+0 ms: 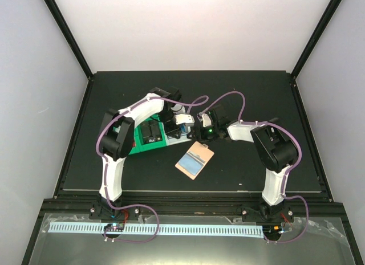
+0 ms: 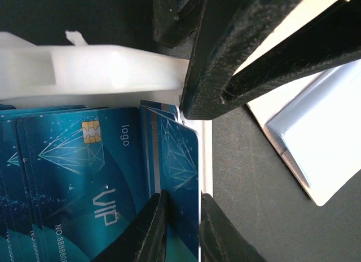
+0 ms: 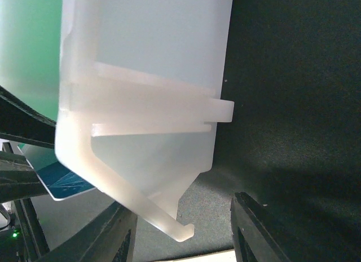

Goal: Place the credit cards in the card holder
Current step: Pick up the credit card from the storage box, then insert the credit card into the card holder.

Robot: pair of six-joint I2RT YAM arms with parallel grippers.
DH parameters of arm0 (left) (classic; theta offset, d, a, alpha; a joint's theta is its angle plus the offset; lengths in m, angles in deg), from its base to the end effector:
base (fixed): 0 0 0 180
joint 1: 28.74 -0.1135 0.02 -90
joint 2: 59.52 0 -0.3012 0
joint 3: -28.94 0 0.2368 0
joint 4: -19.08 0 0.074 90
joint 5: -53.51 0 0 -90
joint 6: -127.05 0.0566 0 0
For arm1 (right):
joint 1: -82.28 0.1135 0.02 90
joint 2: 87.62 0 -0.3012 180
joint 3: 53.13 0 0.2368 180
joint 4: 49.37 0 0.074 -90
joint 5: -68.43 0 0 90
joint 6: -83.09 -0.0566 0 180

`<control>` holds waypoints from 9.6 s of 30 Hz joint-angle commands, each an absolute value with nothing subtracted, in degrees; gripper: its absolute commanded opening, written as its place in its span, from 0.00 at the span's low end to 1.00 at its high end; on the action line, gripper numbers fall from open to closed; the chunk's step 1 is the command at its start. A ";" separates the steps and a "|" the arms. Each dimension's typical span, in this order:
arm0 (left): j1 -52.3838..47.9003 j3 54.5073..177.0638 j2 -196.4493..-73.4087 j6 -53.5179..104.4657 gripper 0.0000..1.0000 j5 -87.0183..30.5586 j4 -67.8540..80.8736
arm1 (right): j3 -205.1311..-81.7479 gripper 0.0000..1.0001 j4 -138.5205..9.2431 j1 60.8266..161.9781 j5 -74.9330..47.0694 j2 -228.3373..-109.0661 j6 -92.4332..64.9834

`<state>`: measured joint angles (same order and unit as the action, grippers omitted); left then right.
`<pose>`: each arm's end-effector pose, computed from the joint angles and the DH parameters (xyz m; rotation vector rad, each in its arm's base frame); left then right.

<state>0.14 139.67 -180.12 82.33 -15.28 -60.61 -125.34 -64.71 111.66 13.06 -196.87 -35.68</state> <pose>0.3470 -0.2148 0.2054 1.8288 2.4163 -0.5599 0.3170 0.2154 0.1597 -0.2924 2.6210 1.1487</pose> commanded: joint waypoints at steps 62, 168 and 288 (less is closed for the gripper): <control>-2.48 106.49 -125.98 -38.65 0.01 2.78 16.56 | -137.17 0.43 -53.44 109.96 32.87 -164.61 -72.34; 19.89 67.11 -137.98 -18.41 0.23 -31.15 5.10 | -101.03 0.01 -58.11 120.42 19.59 -182.34 -40.16; 20.12 56.88 -122.78 -25.11 0.56 -20.31 28.58 | -115.01 0.04 -87.03 138.25 -16.43 -180.31 -39.60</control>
